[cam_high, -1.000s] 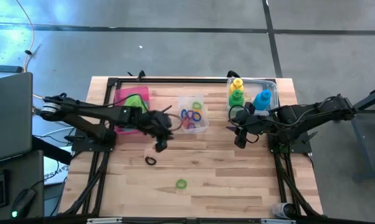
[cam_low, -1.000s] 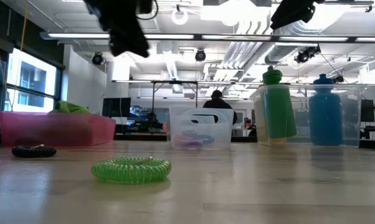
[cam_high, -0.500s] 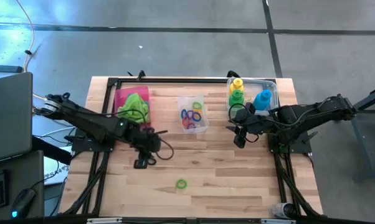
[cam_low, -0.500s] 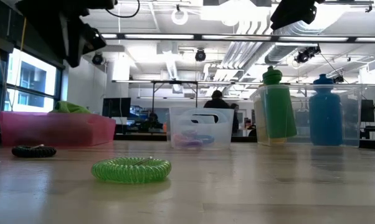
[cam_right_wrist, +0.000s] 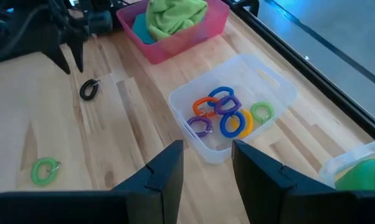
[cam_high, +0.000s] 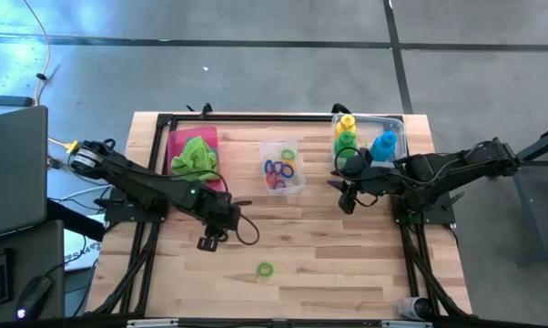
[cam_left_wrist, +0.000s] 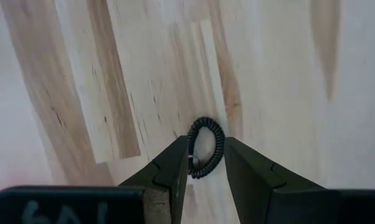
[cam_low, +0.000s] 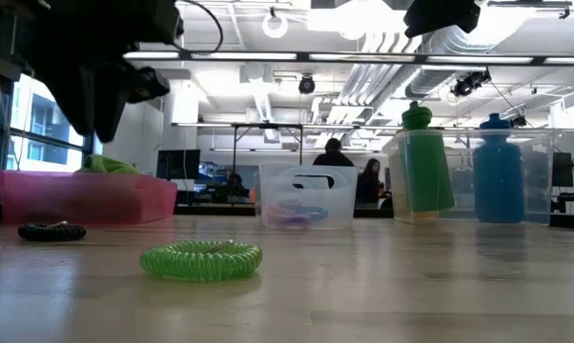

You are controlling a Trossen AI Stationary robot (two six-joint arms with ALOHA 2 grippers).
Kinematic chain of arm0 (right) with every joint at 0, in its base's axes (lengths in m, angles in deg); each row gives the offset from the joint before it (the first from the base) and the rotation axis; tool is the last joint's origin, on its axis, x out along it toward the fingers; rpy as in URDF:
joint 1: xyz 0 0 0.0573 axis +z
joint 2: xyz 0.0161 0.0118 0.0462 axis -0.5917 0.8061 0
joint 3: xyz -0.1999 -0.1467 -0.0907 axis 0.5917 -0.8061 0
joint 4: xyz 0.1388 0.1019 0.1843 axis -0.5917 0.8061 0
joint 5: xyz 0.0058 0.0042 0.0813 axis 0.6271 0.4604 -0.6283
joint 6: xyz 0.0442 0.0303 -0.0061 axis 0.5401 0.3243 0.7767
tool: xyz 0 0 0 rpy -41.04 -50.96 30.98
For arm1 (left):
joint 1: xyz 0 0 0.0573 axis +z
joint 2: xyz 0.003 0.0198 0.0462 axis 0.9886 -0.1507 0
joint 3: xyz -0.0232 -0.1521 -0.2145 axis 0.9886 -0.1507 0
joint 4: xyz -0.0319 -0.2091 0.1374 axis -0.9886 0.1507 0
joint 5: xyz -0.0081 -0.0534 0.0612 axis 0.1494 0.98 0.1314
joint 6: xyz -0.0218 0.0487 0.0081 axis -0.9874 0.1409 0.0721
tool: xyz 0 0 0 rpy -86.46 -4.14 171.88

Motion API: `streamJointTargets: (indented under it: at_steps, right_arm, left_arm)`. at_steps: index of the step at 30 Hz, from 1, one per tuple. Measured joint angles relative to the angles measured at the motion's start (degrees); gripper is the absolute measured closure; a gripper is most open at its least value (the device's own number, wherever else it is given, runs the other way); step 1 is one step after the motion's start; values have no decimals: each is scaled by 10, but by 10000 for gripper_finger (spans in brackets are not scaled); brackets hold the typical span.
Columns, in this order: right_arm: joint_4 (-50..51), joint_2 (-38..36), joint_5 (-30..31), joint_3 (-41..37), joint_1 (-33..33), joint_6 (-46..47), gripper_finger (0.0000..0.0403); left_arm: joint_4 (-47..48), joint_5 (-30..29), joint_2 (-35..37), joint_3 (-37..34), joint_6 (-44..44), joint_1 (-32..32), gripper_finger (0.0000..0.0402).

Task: Pick & Place Sports Items
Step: Put the black spring keychain into the left transparent bin

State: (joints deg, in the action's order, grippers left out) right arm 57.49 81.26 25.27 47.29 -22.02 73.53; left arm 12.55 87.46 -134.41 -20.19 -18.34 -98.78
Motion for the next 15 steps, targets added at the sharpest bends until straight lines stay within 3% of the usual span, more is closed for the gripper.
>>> streamJointTargets:
  at_steps: [15]
  right_arm:
    - [0,0,0,0,0,6,275]
  left_arm:
    - [-3,0,-125,-1,23,0,299]
